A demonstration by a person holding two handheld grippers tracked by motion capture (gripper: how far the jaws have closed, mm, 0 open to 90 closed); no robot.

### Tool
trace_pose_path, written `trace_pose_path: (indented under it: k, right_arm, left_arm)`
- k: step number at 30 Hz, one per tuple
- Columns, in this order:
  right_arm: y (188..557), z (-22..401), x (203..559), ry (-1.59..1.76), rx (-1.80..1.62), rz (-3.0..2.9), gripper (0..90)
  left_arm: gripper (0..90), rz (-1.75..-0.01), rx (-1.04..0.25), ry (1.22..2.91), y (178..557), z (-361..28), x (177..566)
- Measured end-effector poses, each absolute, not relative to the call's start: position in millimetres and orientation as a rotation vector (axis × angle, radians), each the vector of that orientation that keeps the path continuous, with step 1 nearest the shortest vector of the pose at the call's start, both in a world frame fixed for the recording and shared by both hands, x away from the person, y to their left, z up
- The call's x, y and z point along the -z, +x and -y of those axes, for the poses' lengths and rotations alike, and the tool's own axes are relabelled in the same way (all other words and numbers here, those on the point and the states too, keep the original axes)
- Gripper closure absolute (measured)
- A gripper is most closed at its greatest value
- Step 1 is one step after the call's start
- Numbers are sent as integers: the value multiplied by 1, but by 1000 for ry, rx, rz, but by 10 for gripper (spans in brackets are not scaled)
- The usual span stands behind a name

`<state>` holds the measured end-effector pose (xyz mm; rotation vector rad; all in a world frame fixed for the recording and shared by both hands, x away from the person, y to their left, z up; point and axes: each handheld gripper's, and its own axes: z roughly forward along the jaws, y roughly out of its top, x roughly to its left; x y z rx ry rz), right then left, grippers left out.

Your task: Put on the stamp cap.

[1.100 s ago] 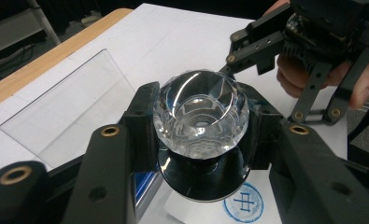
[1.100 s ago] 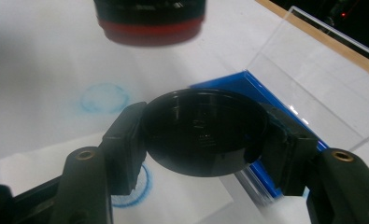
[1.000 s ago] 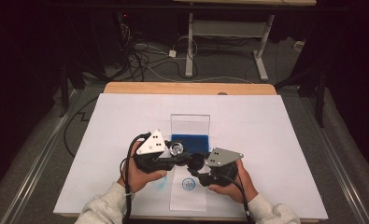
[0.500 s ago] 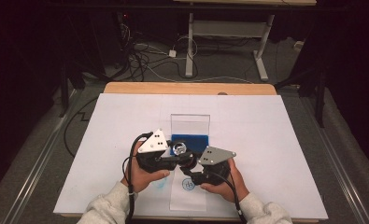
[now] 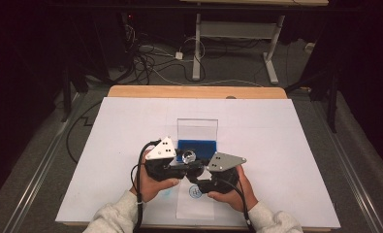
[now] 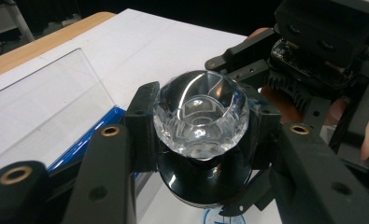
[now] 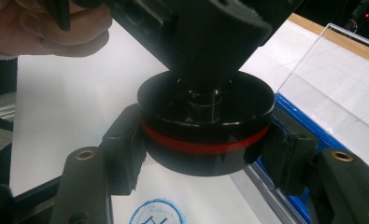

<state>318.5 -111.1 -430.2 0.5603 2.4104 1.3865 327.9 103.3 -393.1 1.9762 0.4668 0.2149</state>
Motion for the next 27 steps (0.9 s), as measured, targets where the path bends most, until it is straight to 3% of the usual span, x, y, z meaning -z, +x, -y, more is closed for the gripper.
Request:
trace_pose_path:
  k: [27]
  right_arm:
    - [313, 114, 429, 534, -1351, -2388, 385]
  left_arm:
    - [543, -507, -89, 1918, 332, -107, 401]
